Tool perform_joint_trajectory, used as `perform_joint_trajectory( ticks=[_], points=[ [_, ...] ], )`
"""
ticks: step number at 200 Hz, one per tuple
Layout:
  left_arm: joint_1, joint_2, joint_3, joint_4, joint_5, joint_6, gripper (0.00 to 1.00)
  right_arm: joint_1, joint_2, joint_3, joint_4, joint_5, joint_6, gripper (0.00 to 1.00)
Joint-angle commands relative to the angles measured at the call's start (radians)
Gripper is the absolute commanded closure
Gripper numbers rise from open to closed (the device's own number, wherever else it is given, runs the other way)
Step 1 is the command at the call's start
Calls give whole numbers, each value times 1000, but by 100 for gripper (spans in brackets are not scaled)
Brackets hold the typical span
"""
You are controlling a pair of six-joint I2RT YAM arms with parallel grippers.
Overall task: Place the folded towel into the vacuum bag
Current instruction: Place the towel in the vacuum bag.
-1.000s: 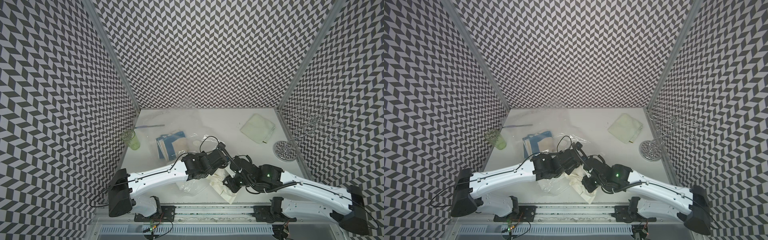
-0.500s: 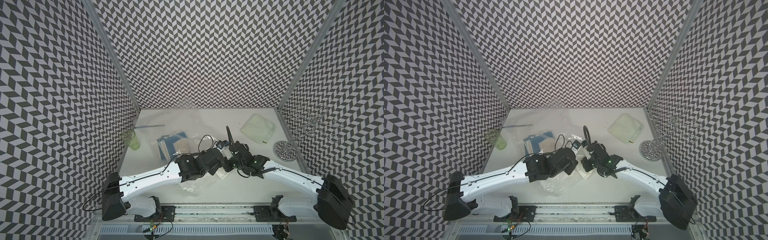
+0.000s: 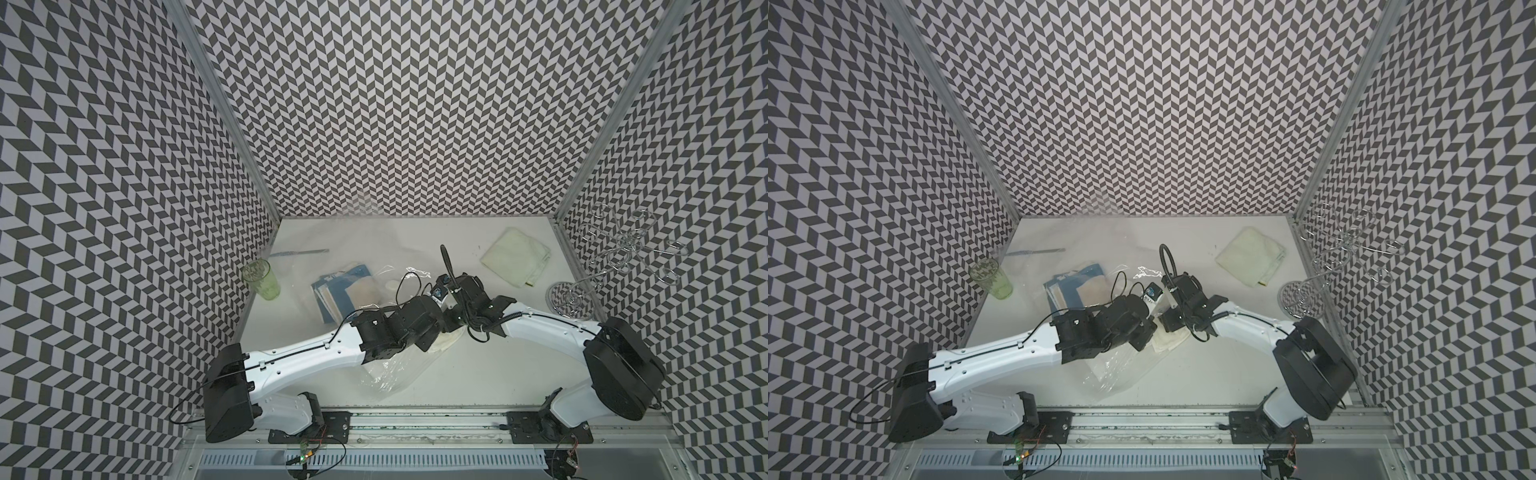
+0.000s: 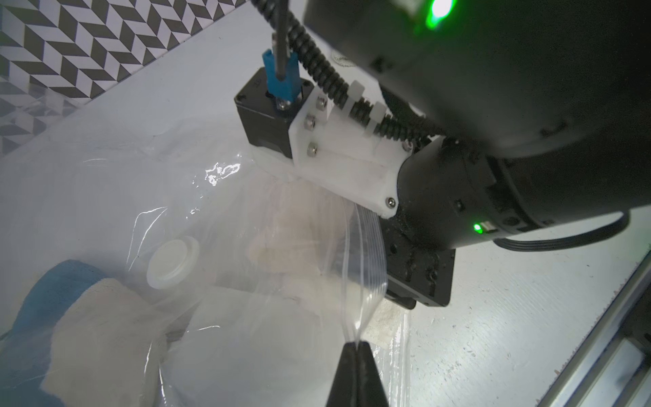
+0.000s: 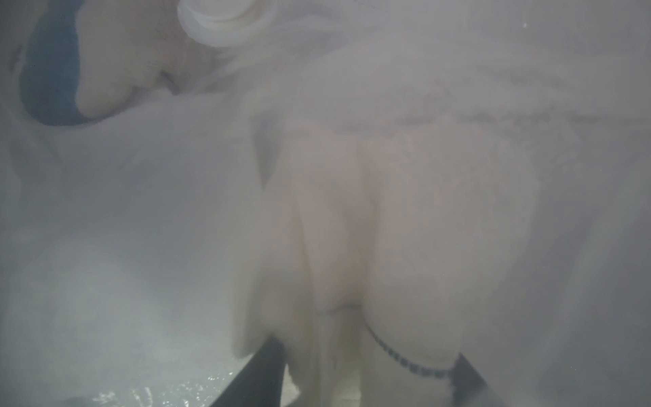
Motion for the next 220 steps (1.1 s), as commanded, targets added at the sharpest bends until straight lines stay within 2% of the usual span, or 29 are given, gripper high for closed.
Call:
perform_joint_trajectory(
  ticks=[1,43,71,97,123,152,177,200,220],
  points=[
    [-2,4,-11,64,50,-18,100,-15,-75,17,-61,-49,47,28],
    [0,6,-38,91,64,-50,100,-48,-226,-126,-177,-43,279,22],
    [0,18,-40,107,82,-55,100,-50,-389,-258,-136,-83,516,27],
    [1,36,-31,127,94,-55,100,-52,-523,-441,69,-168,721,30],
    [0,47,-21,139,109,-52,100,-52,-539,-602,343,-269,914,29],
    [0,53,-13,146,125,-46,100,-52,-497,-624,485,-242,974,30],
    [-4,63,-4,155,139,-38,100,-49,-452,-609,558,-226,987,42],
    [-8,79,8,163,150,-28,100,-48,-402,-565,579,-167,962,61],
    [-12,95,22,169,163,-20,100,-48,-340,-450,517,-105,888,78]
  ],
)
